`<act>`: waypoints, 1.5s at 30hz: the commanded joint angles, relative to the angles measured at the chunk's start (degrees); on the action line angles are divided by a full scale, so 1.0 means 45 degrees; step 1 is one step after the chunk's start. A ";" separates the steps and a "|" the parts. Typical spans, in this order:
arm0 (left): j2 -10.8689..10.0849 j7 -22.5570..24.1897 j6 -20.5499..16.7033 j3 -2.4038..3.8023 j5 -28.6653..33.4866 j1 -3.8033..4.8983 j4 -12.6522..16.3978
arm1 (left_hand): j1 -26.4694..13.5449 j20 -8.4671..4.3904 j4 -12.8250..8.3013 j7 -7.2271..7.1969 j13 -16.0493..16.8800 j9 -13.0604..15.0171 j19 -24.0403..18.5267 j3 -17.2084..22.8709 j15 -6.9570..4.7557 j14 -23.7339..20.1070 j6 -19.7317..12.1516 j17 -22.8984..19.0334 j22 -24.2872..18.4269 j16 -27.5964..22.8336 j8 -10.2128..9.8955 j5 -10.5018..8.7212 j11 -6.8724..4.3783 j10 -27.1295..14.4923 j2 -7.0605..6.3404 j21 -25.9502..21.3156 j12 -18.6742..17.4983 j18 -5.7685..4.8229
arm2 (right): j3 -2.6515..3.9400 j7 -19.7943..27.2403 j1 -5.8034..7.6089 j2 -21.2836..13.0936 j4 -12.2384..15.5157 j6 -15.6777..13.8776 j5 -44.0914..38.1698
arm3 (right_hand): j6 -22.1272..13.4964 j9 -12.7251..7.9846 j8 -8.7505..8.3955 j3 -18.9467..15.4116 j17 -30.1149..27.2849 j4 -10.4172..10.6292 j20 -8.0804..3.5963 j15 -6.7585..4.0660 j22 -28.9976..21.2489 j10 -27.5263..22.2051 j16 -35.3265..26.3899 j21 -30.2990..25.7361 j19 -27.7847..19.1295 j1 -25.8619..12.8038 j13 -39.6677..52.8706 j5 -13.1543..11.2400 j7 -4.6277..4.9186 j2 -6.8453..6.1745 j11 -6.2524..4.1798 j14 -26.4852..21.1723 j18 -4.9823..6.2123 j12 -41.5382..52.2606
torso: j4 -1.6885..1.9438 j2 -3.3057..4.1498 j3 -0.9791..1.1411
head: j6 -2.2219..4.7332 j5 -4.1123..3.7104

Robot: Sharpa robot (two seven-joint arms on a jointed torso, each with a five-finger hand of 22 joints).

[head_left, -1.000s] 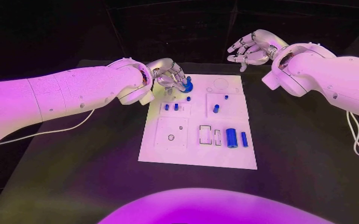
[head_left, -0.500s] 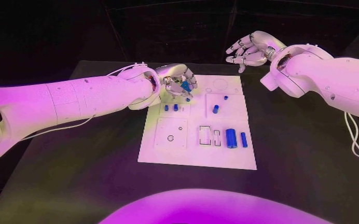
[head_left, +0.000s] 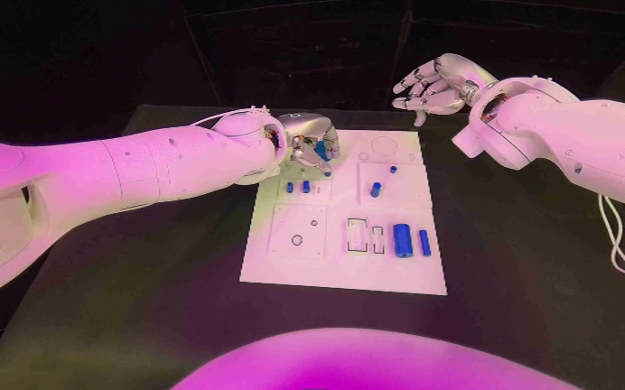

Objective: Assemble the parts on the task board

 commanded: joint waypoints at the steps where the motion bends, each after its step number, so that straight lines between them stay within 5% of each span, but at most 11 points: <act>1: 0.0084 -0.0583 0.0684 0.0012 -0.0876 0.0014 -0.0117 | 0.0032 0.0022 0.0018 -0.0002 -0.0065 -0.0045 0.0095 0.0045 -0.0042 0.0296 0.0154 -0.0012 0.0045 0.0063 -0.0076 -0.0037 -0.0003 0.0118 -0.0075 0.0074 -0.0090 -0.0241 | 0.0008 0.0111 0.0027 0.0011 0.0006 0.0016 0.0032 | -0.0115 -0.0015 0.0053 -0.0065 -0.0016 -0.0040 0.0012 -0.0027 -0.0018 -0.0085 0.0073 -0.0081 0.0089 0.0134 -0.0011 0.0050 0.0009 0.0004 -0.0017 -0.0073 0.0041 0.0048 | 0.0004 -0.0005 0.0008 | -0.0021 -0.0005; 13: 0.0373 -0.0932 0.1300 0.0015 -0.1126 0.0017 -0.0315 | -0.0020 -0.0011 0.0035 -0.0051 -0.0272 -0.0216 0.0347 0.0071 -0.0080 0.0298 0.0353 -0.0135 0.0977 0.0043 -0.0236 -0.0041 -0.0062 0.0515 -0.0204 0.0921 -0.0236 -0.0413 | 0.0008 0.0106 0.0026 0.0018 0.0011 0.0023 0.0032 | -0.0115 -0.0015 0.0053 -0.0065 -0.0016 -0.0040 0.0012 -0.0027 -0.0018 -0.0085 0.0073 -0.0081 0.0089 0.0134 -0.0011 0.0050 0.0009 0.0004 -0.0017 -0.0073 0.0041 0.0048 | 0.0000 -0.0001 0.0003 | -0.0078 -0.0032; 45: 0.0894 -0.1748 0.2100 -0.0012 -0.1446 0.0010 -0.0788 | -0.0025 -0.0151 0.0150 -0.0290 -0.0597 -0.0423 0.0447 0.0390 -0.0252 0.0306 0.1032 -0.0344 0.1590 0.0013 -0.0328 -0.0039 -0.0266 0.1269 0.0012 0.1465 -0.0497 -0.0502 | 0.0008 0.0085 0.0026 0.0068 0.0004 0.0073 0.0032 | -0.0115 -0.0015 0.0053 -0.0065 -0.0016 -0.0040 0.0012 -0.0027 -0.0018 -0.0085 0.0073 -0.0081 0.0089 0.0134 -0.0011 0.0050 0.0009 0.0004 -0.0017 -0.0073 0.0041 0.0048 | 0.0000 -0.0003 0.0008 | -0.0160 -0.0104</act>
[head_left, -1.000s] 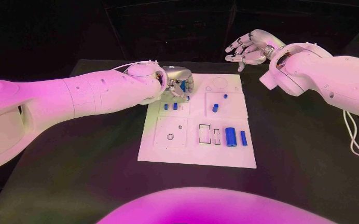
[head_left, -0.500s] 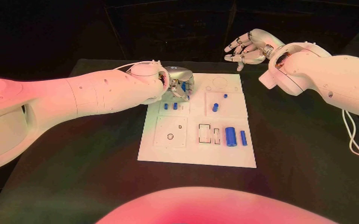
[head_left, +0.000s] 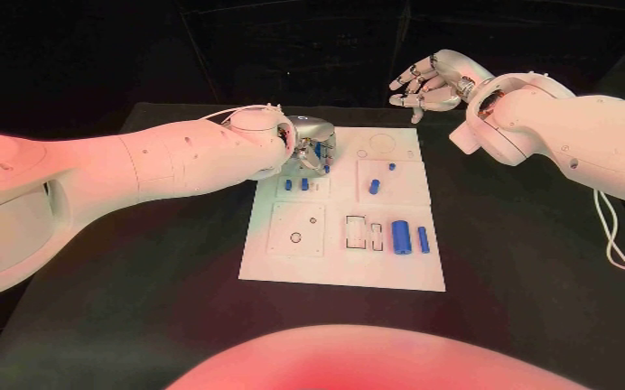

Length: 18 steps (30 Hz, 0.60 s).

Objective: Assemble the parts on the task board

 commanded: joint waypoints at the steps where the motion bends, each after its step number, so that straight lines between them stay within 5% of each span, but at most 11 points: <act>1: 0.0044 -0.0259 0.0460 -0.0009 -0.0223 0.0008 -0.0065 | -0.0008 -0.0026 -0.0010 -0.0020 -0.0020 -0.0015 0.0048 0.0100 -0.0067 0.0309 0.0078 -0.0019 0.0023 0.0018 -0.0088 -0.0038 -0.0014 0.0068 0.0129 0.0056 -0.0051 -0.0122 | 0.0008 0.0083 0.0028 0.0009 0.0007 0.0067 0.0027 | -0.0115 -0.0017 0.0054 -0.0065 -0.0016 -0.0040 0.0012 -0.0026 -0.0020 -0.0085 0.0073 -0.0081 0.0089 0.0134 -0.0015 0.0050 0.0009 0.0004 -0.0017 -0.0073 0.0041 0.0048 | -0.0004 0.0004 0.0005 | -0.0011 -0.0020; 10: 0.0093 -0.0085 0.0641 -0.0300 -0.0242 -0.0004 0.0019 | -0.0002 -0.0037 -0.0009 -0.0024 -0.0058 -0.0042 0.0051 0.0137 -0.0076 0.0310 0.0093 -0.0032 0.0062 0.0020 -0.0119 -0.0038 -0.0018 0.0085 0.0137 0.0088 -0.0102 -0.0128 | 0.0008 0.0088 0.0028 0.0030 -0.0001 0.0091 0.0027 | -0.0115 -0.0017 0.0054 -0.0065 -0.0016 -0.0040 0.0012 -0.0026 -0.0020 -0.0085 0.0073 -0.0081 0.0089 0.0134 -0.0015 0.0050 0.0009 0.0004 -0.0017 -0.0073 0.0041 0.0048 | 0.0000 -0.0004 0.0008 | -0.0015 -0.0046; 18: 0.0095 -0.0014 0.0499 -0.0384 -0.0244 -0.0014 0.0040 | -0.0055 -0.0041 0.0027 0.0011 -0.0114 -0.0088 0.0051 0.0160 -0.0065 0.0311 0.0090 -0.0052 0.0107 0.0023 -0.0183 -0.0039 0.0004 0.0113 0.0132 0.0124 -0.0177 -0.0139 | 0.0008 0.0090 0.0028 0.0046 -0.0009 0.0098 0.0027 | -0.0115 -0.0017 0.0054 -0.0065 -0.0016 -0.0040 0.0012 -0.0026 -0.0020 -0.0085 0.0073 -0.0081 0.0089 0.0134 -0.0015 0.0050 0.0009 0.0004 -0.0017 -0.0073 0.0041 0.0048 | 0.0012 -0.0008 0.0011 | 0.0009 -0.0051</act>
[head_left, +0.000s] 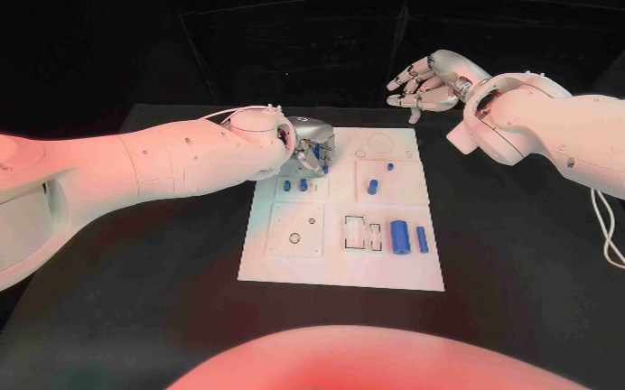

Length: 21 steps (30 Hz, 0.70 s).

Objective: Assemble the parts on the task board

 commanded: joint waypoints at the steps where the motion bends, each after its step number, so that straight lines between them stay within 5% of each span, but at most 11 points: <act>1: 0.0018 0.0004 0.0445 -0.0123 -0.0109 -0.0150 0.0038 | -0.0017 -0.0040 -0.0002 0.0031 -0.0046 -0.0042 0.0056 0.0056 -0.0056 0.0313 0.0075 -0.0013 0.0039 0.0027 -0.0071 -0.0040 0.0014 0.0114 0.0060 0.0095 -0.0077 -0.0147 | 0.0008 0.0093 0.0029 0.0019 0.0006 0.0072 0.0027 | -0.0115 -0.0017 0.0054 -0.0065 -0.0016 -0.0040 0.0012 -0.0026 -0.0020 -0.0085 0.0073 -0.0081 0.0089 0.0134 -0.0016 0.0050 0.0009 0.0004 -0.0017 -0.0073 0.0041 0.0048 | 0.0014 0.0002 -0.0001 | -0.0005 0.0014; 21: 0.0015 0.0041 0.0277 -0.0135 -0.0102 -0.0155 -0.0001 | -0.0122 -0.0020 0.0101 0.0078 -0.0133 -0.0118 0.0054 0.0105 -0.0022 0.0320 0.0098 -0.0031 0.0106 0.0048 -0.0164 -0.0039 0.0050 0.0159 0.0121 0.0148 -0.0190 -0.0162 | 0.0008 0.0073 0.0030 0.0044 -0.0003 0.0090 0.0027 | -0.0115 -0.0017 0.0054 -0.0065 -0.0016 -0.0040 0.0012 -0.0026 -0.0020 -0.0085 0.0073 -0.0081 0.0089 0.0134 -0.0016 0.0050 0.0009 0.0004 -0.0017 -0.0073 0.0041 0.0048 | 0.0004 0.0000 -0.0003 | 0.0056 -0.0057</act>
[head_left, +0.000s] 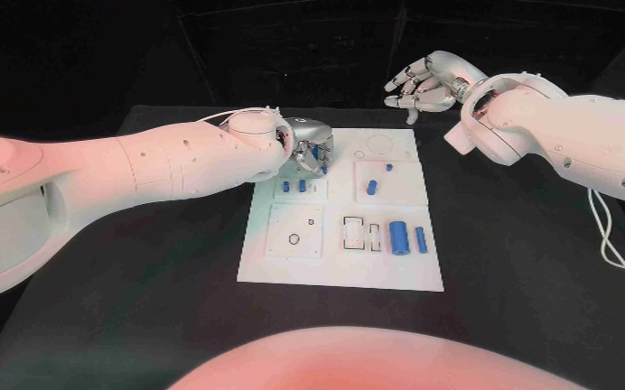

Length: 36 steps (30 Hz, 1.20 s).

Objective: Assemble the parts on the task board

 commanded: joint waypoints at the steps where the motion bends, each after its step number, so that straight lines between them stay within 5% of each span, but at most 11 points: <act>1: 0.0022 0.0063 0.0387 -0.0107 -0.0039 -0.0144 0.0004 | -0.0057 -0.0021 0.0051 0.0032 -0.0031 -0.0018 0.0055 0.0054 -0.0023 0.0320 0.0057 -0.0013 0.0030 0.0048 -0.0063 -0.0039 -0.0013 0.0094 0.0055 0.0071 -0.0044 -0.0163 | 0.0008 0.0073 0.0030 0.0015 0.0007 0.0072 0.0026 | -0.0115 -0.0017 0.0054 -0.0065 -0.0016 -0.0040 0.0012 -0.0027 -0.0020 -0.0085 0.0073 -0.0081 0.0089 0.0134 -0.0017 0.0050 0.0009 0.0004 -0.0017 -0.0073 0.0040 0.0048 | -0.0003 -0.0005 -0.0003 | 0.0036 0.0006; 25: -0.0087 0.0439 0.0004 -0.0107 0.0435 -0.0153 0.0037 | -0.0106 -0.0004 0.0115 0.0000 -0.0152 -0.0103 0.0064 0.0104 -0.0012 0.0322 0.0186 -0.0069 0.0175 0.0062 -0.0135 -0.0038 -0.0005 0.0132 0.0066 0.0187 -0.0200 -0.0180 | 0.0008 0.0087 0.0029 0.0007 -0.0008 0.0100 0.0026 | -0.0107 -0.0013 0.0079 -0.0069 -0.0017 -0.0018 0.0012 -0.0025 -0.0018 -0.0079 0.0084 -0.0087 0.0100 0.0150 -0.0044 0.0056 0.0013 0.0037 -0.0014 -0.0068 0.0040 0.0065 | 0.0012 -0.0005 -0.0016 | 0.0943 -0.0048; 36: -0.0151 0.0829 -0.0742 -0.0107 0.0864 -0.0154 0.0059 | -0.0025 -0.0039 0.0148 -0.0073 -0.0208 -0.0119 0.0125 0.0309 -0.0081 0.0357 0.0560 -0.0031 0.0435 0.0143 -0.0061 -0.0038 -0.0101 0.0482 0.0292 0.0414 -0.0209 -0.0210 | 0.0008 0.0089 0.0029 0.0008 -0.0007 0.0107 0.0026 | -0.0107 -0.0013 0.0079 -0.0069 -0.0017 -0.0018 0.0012 -0.0025 -0.0018 -0.0079 0.0084 -0.0087 0.0100 0.0150 -0.0044 0.0056 0.0013 0.0037 -0.0014 -0.0068 0.0040 0.0065 | 0.0007 -0.0009 -0.0010 | 0.1061 0.0001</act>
